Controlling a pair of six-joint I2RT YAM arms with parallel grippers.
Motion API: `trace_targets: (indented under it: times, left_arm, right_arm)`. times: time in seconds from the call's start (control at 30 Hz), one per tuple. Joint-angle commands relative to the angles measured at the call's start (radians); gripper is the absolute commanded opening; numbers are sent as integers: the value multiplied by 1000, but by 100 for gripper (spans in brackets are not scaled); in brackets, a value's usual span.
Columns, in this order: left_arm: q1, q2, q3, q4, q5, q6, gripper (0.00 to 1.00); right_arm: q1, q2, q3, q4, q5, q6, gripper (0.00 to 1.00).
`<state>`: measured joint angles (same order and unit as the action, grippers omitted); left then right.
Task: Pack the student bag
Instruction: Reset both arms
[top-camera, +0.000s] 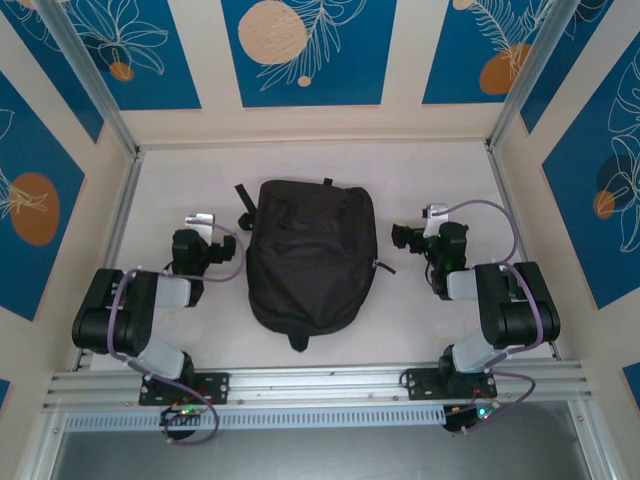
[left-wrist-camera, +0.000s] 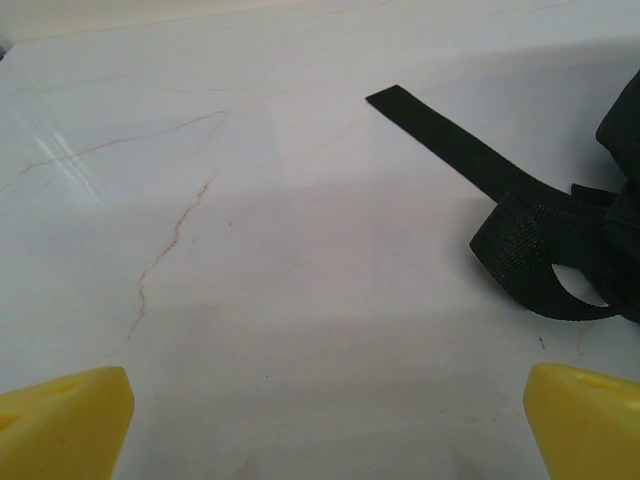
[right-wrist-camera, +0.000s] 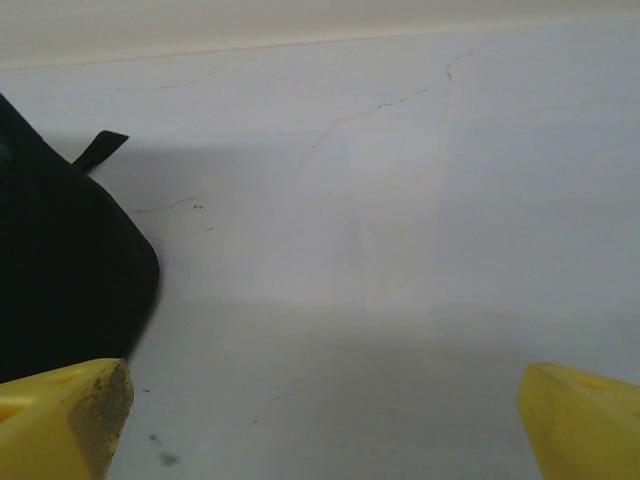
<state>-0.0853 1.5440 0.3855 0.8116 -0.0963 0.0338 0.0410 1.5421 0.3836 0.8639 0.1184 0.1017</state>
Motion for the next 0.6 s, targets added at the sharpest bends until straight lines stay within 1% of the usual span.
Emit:
trace_targets:
  times: [0.0, 0.13, 0.57]
  left_arm:
    - [12, -7, 11, 32, 24, 9, 100]
    - [11, -8, 12, 31, 26, 10, 100]
    - [12, -6, 15, 27, 27, 9, 99]
  right_arm:
    - [6, -12, -15, 52, 50, -31, 99]
    - [-21, -16, 6, 1, -4, -16, 99]
    - [-30, -14, 10, -4, -19, -12, 99]
